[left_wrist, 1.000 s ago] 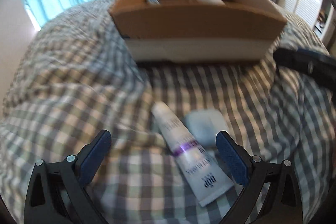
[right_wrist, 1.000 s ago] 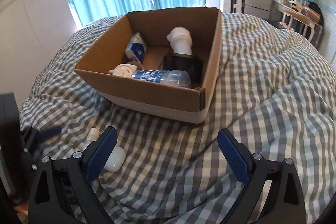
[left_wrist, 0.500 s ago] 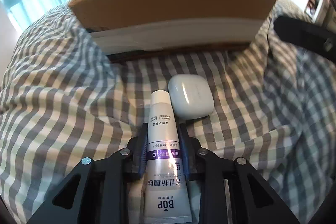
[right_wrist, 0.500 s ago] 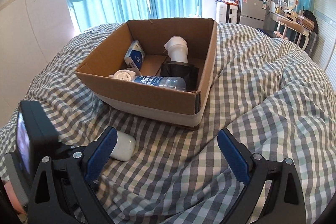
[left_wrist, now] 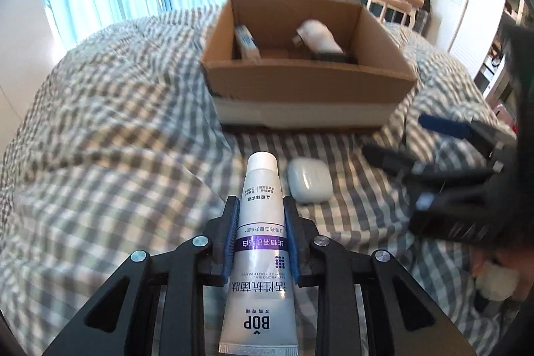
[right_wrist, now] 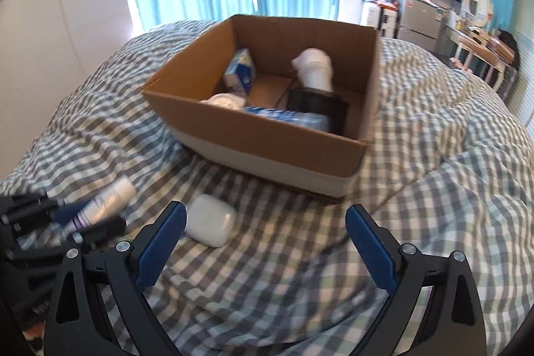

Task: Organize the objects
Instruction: 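Grasp the pale blue earbud case with the right tool while the left tool holds the tube, then carry the toothpaste tube and earbud case into the box and release both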

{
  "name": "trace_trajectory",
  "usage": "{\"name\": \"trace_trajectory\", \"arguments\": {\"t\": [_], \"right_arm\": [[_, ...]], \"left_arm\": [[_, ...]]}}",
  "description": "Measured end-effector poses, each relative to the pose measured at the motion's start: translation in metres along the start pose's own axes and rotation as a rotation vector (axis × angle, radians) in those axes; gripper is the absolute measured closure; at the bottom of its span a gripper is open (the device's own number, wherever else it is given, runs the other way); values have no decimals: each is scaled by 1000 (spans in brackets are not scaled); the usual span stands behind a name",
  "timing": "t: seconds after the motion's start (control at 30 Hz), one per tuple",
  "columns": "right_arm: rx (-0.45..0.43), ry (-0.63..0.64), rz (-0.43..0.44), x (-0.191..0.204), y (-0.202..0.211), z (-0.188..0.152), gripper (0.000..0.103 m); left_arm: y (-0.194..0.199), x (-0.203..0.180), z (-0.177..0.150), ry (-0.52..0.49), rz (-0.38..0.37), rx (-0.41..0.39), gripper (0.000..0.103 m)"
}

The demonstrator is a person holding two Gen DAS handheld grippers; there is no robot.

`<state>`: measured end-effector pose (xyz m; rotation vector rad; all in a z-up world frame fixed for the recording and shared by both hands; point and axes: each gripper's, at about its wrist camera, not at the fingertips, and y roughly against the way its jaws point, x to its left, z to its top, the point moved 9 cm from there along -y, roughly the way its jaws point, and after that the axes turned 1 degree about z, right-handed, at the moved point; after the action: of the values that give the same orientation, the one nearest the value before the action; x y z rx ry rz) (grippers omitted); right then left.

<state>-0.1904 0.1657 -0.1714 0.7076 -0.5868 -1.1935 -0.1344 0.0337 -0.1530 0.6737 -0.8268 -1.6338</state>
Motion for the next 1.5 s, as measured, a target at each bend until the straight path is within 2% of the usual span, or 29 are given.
{"name": "trace_trajectory", "arguments": {"t": [0.23, 0.6, 0.7, 0.8, 0.83, 0.93, 1.37, 1.5], "right_arm": [[82, 27, 55, 31, -28, -5, 6], [227, 62, 101, 68, -88, -24, 6], [241, 81, 80, 68, -91, -30, 13], [241, 67, 77, 63, -90, -32, 29], [240, 61, 72, 61, -89, -32, 38], [237, 41, 67, 54, -87, -33, 50], [262, 25, 89, 52, -100, -42, 47], [238, 36, 87, 53, -96, -41, 48]], "left_arm": [[-2, 42, 25, 36, 71, -48, 77], [-23, 55, 16, 70, 46, -7, 77], [-24, 56, 13, 76, 43, -3, 77], [-23, 56, 12, 75, 46, -2, 77], [-22, 56, 11, 73, 47, -3, 77], [-21, 55, 9, 69, 52, 1, 77], [-24, 58, 4, 65, 84, 21, 77], [-25, 59, 3, 71, 74, 23, 77]]}}
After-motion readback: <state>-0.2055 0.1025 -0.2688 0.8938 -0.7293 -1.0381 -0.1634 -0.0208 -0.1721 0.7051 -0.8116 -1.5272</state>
